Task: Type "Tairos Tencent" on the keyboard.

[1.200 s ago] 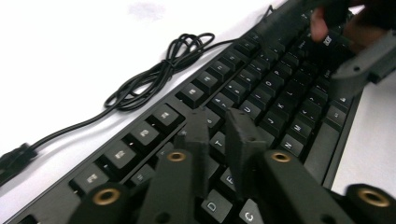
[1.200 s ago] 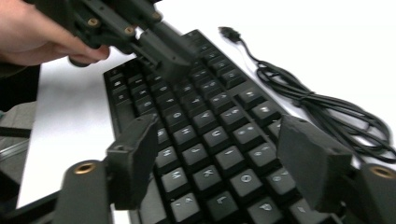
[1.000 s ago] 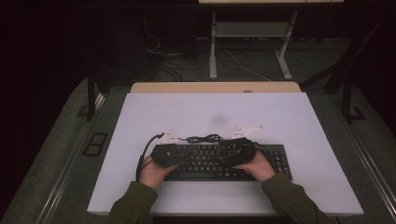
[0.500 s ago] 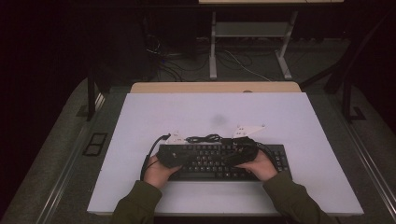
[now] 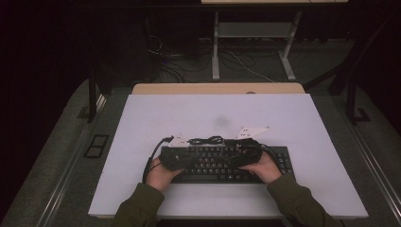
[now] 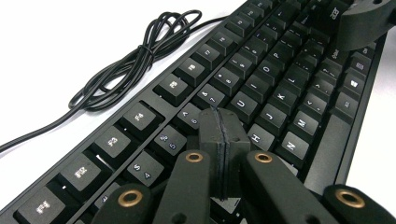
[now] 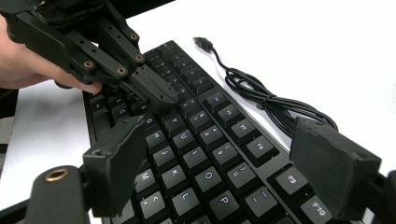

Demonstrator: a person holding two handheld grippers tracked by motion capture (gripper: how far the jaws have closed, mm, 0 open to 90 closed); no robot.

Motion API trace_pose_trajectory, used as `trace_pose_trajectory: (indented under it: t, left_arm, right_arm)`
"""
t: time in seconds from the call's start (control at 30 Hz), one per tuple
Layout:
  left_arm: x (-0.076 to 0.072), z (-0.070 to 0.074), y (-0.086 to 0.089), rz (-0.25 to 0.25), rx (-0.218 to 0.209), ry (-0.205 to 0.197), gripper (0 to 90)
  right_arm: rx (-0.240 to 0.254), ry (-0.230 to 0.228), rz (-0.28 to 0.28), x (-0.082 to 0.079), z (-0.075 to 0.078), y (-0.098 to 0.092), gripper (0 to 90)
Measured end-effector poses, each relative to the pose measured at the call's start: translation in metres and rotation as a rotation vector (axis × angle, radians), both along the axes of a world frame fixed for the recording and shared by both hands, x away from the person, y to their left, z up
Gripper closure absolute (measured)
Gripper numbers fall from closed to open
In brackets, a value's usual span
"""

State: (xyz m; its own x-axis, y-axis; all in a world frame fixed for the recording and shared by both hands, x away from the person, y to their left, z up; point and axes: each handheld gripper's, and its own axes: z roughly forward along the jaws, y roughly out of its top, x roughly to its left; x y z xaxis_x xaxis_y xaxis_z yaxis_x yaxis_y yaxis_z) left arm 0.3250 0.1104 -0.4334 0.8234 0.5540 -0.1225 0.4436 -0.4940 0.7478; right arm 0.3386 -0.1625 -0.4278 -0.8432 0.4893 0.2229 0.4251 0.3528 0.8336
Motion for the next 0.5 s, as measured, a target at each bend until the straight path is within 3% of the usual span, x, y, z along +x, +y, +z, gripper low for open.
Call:
trace_pose_trajectory:
  t: [0.33, 0.5]
  left_arm:
    - [-0.0012, 0.0035, -0.0005, 0.007, -0.020, -0.010, 86.6]
    - [-0.0006, 0.0062, 0.0005, 0.004, -0.040, -0.011, 80.9]
  right_arm:
    - [0.005, -0.009, -0.012, 0.0010, 0.0034, -0.0049, 18.3]
    - [-0.005, -0.016, -0.013, 0.0001, 0.0027, -0.0074, 17.7]
